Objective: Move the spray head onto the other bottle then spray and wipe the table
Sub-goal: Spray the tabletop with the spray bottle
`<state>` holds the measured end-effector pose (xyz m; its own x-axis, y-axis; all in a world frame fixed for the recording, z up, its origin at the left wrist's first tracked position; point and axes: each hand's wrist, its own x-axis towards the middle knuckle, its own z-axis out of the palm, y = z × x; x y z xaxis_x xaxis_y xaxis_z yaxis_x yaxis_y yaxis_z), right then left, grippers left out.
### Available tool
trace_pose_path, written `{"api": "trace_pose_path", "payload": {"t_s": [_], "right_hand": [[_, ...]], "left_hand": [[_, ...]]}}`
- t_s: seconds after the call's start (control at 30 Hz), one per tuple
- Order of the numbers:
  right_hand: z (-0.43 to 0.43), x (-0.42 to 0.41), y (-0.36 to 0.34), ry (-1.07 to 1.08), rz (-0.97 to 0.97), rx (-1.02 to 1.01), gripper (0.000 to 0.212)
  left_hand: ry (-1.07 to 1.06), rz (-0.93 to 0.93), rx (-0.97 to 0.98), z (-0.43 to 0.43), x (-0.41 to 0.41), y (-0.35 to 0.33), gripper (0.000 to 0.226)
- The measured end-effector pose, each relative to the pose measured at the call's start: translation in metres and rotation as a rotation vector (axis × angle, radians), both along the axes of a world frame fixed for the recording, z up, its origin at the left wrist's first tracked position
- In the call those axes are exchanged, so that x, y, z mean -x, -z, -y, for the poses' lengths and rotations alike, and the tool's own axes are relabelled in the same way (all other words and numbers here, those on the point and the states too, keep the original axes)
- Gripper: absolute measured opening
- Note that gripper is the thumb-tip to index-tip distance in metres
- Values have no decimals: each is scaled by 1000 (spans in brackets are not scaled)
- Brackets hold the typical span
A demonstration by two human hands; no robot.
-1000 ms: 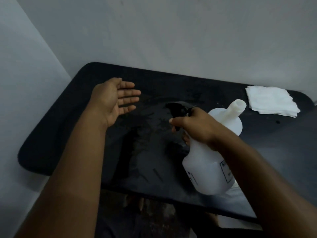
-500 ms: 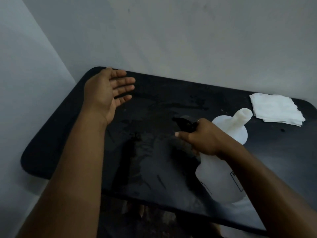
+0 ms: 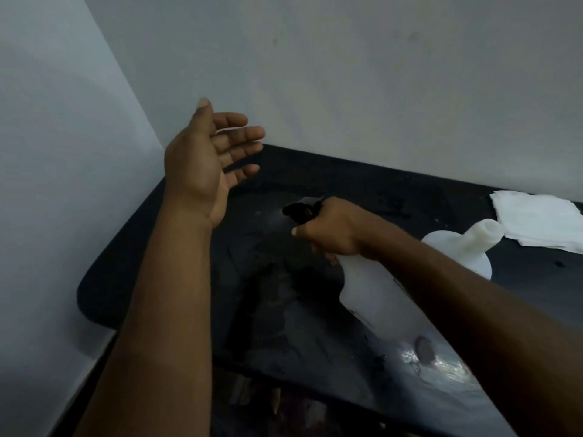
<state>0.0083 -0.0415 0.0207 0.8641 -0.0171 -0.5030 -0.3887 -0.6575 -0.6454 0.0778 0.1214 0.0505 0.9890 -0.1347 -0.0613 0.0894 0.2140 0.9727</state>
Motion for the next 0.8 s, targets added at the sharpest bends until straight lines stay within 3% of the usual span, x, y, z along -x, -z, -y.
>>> {"api": "trace_pose_path", "payload": {"t_s": [0.17, 0.33, 0.5, 0.6, 0.8], "right_hand": [[11, -9, -3, -22, 2, 47, 21], [25, -9, -13, -7, 12, 37, 12], [-11, -2, -11, -108, -40, 52, 19], [-36, 5, -1, -211, -41, 141, 28], [-32, 20, 12, -200, -110, 182, 21]], "left_hand": [[104, -17, -41, 3, 2, 1, 49], [1, -37, 26, -2, -2, -3, 48], [-179, -39, 148, -12, -5, -11, 46], [-195, -28, 163, -14, -4, -13, 46], [-201, -41, 181, -20, -3, -12, 46]]}}
